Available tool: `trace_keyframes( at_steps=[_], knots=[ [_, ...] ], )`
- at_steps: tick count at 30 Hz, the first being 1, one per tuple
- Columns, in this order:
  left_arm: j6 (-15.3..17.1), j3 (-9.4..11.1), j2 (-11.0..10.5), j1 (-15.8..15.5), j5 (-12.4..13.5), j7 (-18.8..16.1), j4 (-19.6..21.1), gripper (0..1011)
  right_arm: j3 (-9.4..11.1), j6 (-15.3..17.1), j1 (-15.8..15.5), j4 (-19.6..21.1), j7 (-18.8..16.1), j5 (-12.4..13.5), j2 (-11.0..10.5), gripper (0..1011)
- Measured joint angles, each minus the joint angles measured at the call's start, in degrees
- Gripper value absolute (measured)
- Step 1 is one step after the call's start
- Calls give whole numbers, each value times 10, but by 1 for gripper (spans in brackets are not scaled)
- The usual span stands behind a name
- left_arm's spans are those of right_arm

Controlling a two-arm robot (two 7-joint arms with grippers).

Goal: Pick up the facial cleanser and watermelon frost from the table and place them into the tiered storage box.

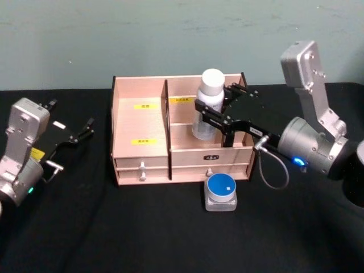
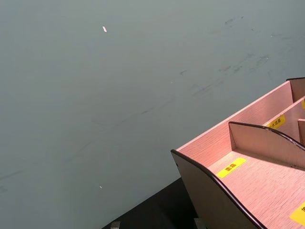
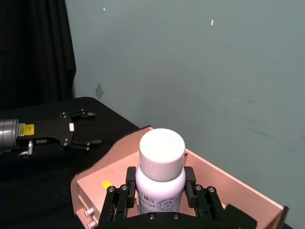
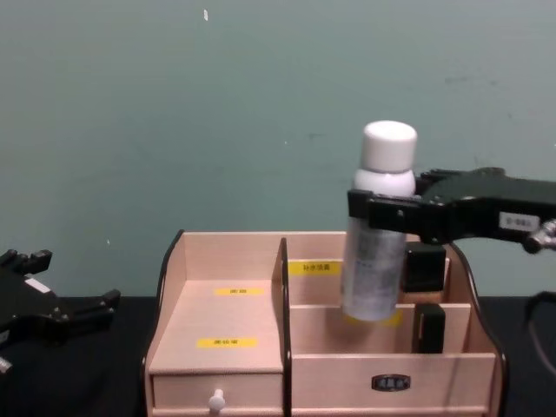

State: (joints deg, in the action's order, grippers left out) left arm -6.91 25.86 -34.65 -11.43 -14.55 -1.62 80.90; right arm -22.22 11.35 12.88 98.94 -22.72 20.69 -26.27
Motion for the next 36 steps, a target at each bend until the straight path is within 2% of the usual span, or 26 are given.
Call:
trace_keyframes(
  at_steps=[5, 18, 21, 30, 36],
  knots=[
    [0, 0, 0, 0, 0, 0, 0, 1001, -12, 2, 20, -16, 5, -5, 15, 600],
    [0, 0, 0, 0, 0, 0, 0, 1001, -26, -2, 56, -62, 13, -24, 43, 600],
    [0, 0, 0, 0, 0, 0, 0, 1001, -28, -3, 61, -69, 13, -27, 47, 600],
    [0, 0, 0, 0, 0, 0, 0, 1001, -31, -18, 100, -129, 5, -37, 66, 600],
    [0, 0, 0, 0, 0, 0, 0, 1001, -30, -23, 111, -151, 2, -39, 72, 600]
  ],
)
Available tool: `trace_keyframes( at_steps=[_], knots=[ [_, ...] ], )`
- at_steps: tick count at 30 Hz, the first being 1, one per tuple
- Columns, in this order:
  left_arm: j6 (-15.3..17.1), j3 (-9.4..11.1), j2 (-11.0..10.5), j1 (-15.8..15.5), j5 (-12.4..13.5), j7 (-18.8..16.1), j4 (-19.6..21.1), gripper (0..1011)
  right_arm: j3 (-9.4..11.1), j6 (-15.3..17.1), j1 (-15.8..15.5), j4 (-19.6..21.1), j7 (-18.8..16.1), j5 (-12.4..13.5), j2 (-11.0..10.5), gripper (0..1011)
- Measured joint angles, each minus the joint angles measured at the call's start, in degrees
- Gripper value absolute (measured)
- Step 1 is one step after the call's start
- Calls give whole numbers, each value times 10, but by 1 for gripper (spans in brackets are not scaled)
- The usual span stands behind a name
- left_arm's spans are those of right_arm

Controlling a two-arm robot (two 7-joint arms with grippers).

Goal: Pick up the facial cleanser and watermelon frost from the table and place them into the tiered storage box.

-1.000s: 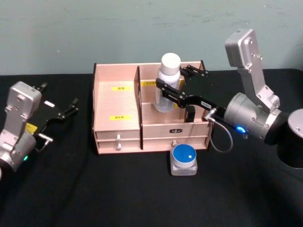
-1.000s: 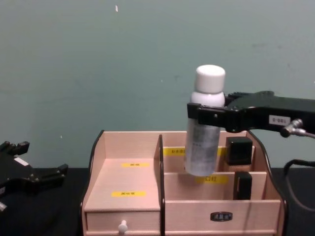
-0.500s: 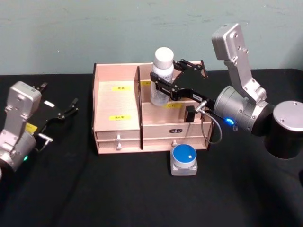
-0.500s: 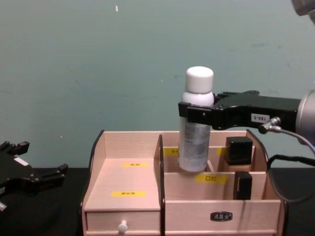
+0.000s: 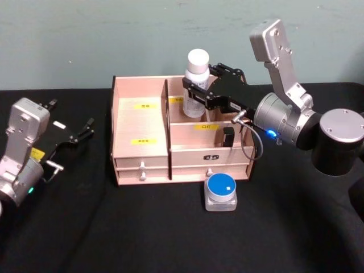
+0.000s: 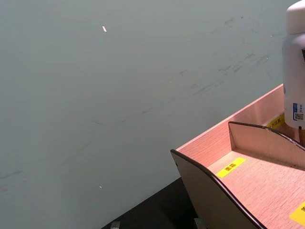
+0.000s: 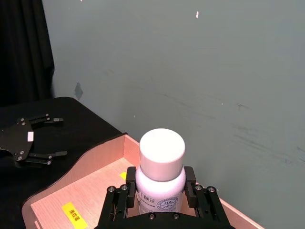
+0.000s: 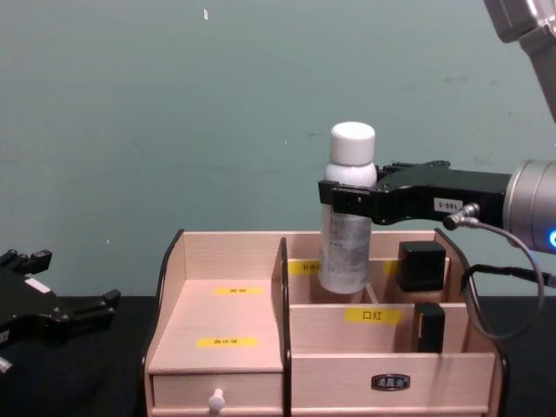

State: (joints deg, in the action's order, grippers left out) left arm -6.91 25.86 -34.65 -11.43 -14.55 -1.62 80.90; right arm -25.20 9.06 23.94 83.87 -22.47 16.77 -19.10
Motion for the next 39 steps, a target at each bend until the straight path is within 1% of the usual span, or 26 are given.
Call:
trace_keyframes(
  at_steps=[16, 29, 39],
  knots=[
    [0, 0, 0, 0, 0, 0, 0, 1001, 0, -7, 12, -34, -14, 2, 7, 600],
    [0, 0, 0, 0, 0, 0, 0, 1001, -9, -10, 16, -59, -22, 2, 14, 600],
    [0, 0, 0, 0, 0, 0, 0, 1001, -13, -11, 17, -75, -22, 1, 17, 600]
  ],
)
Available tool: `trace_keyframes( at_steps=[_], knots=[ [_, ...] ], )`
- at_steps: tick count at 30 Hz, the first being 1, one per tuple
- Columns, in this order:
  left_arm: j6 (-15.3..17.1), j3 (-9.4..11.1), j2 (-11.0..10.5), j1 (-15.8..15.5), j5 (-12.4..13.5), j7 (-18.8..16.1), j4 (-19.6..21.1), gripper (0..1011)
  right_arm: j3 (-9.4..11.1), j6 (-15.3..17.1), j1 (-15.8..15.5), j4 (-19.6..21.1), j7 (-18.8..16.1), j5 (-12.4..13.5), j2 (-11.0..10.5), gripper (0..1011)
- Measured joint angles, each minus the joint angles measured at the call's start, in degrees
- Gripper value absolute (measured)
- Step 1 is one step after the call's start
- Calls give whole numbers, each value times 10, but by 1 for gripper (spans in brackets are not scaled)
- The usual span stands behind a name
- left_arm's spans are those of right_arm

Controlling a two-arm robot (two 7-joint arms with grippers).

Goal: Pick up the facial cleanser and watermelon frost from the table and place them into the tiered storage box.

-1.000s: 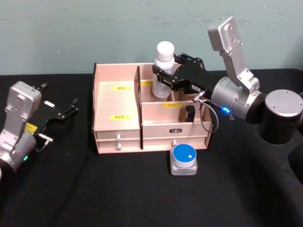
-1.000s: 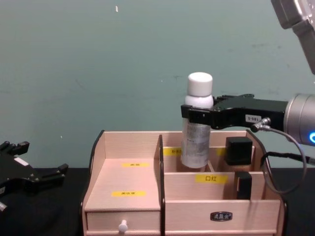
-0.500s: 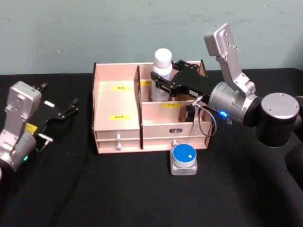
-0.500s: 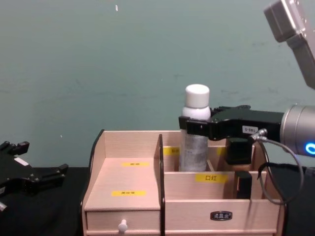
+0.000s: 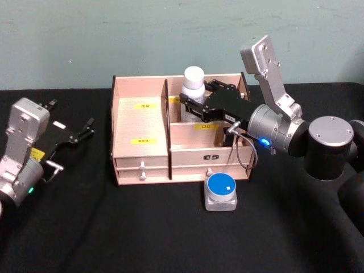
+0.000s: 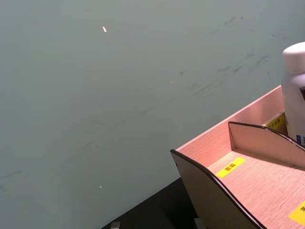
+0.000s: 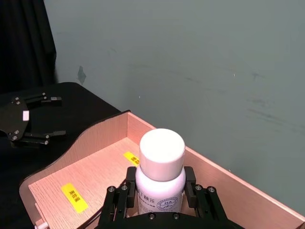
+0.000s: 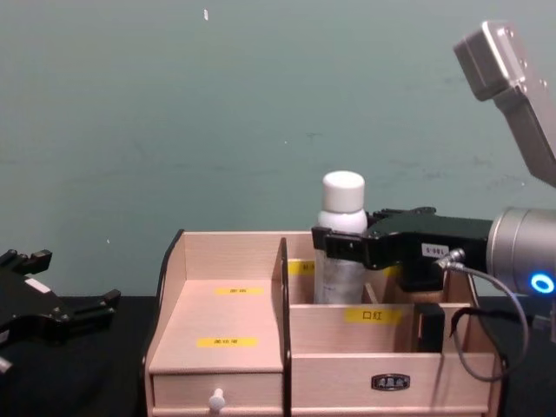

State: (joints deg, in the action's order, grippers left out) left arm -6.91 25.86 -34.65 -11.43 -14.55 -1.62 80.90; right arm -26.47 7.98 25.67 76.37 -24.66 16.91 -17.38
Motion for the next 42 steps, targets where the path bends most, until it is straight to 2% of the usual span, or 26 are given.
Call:
trace_keyframes(
  at_steps=[22, 31, 36, 42],
  knots=[
    [0, 0, 0, 0, 0, 0, 0, 1001, -2, -1, 2, -14, -3, 0, 4, 603],
    [0, 0, 0, 0, 0, 0, 0, 1001, -2, -1, 1, -13, -3, 0, 4, 883],
    [0, 0, 0, 0, 0, 0, 0, 1001, -1, -1, 0, -11, -4, 1, 3, 985],
    [0, 0, 0, 0, 0, 0, 0, 1001, 4, 6, -5, 17, -5, 3, -10, 1000]
  ],
)
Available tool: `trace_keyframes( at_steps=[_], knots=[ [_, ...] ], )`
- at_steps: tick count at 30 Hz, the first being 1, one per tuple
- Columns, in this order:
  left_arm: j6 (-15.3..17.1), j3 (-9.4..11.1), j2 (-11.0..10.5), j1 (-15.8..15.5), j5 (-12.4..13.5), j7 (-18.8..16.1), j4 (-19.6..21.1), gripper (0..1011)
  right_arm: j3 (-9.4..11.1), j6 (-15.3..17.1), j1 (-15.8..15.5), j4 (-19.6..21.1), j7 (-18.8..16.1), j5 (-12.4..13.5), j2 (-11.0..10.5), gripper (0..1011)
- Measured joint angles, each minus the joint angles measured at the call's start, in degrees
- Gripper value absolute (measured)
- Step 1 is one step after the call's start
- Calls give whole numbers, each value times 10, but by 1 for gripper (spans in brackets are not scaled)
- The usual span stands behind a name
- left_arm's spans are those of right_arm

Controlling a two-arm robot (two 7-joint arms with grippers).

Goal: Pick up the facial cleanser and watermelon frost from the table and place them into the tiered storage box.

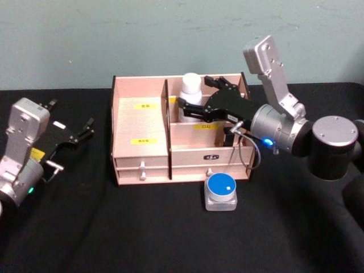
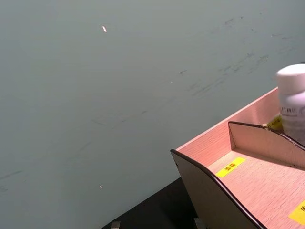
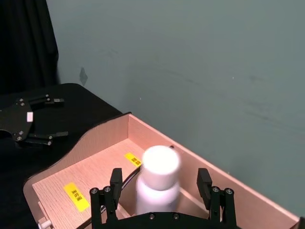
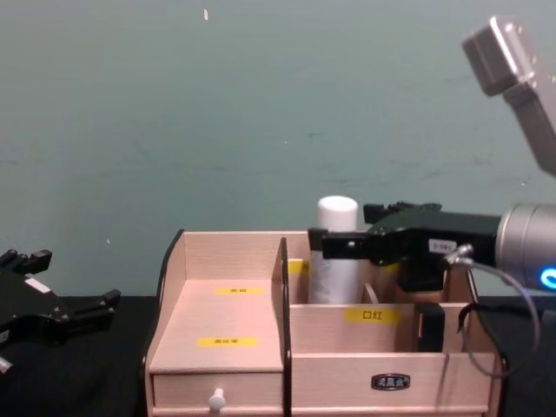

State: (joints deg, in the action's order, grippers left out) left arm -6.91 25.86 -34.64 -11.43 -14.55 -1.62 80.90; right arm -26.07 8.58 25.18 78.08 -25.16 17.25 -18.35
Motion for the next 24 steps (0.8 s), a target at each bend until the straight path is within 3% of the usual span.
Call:
trace_keyframes(
  at_steps=[6, 13, 19, 24],
  knots=[
    [0, 0, 0, 0, 0, 0, 0, 1001, 8, 23, -12, 54, 6, -1, -23, 1000],
    [0, 0, 0, 0, 0, 0, 0, 1001, 28, 74, -62, 162, 20, 5, -72, 1000],
    [0, 0, 0, 0, 0, 0, 0, 1001, 54, 117, -142, 266, 39, 17, -120, 1000],
    [0, 0, 0, 0, 0, 0, 0, 1001, 72, 141, -207, 326, 62, 24, -141, 1000]
  ],
)
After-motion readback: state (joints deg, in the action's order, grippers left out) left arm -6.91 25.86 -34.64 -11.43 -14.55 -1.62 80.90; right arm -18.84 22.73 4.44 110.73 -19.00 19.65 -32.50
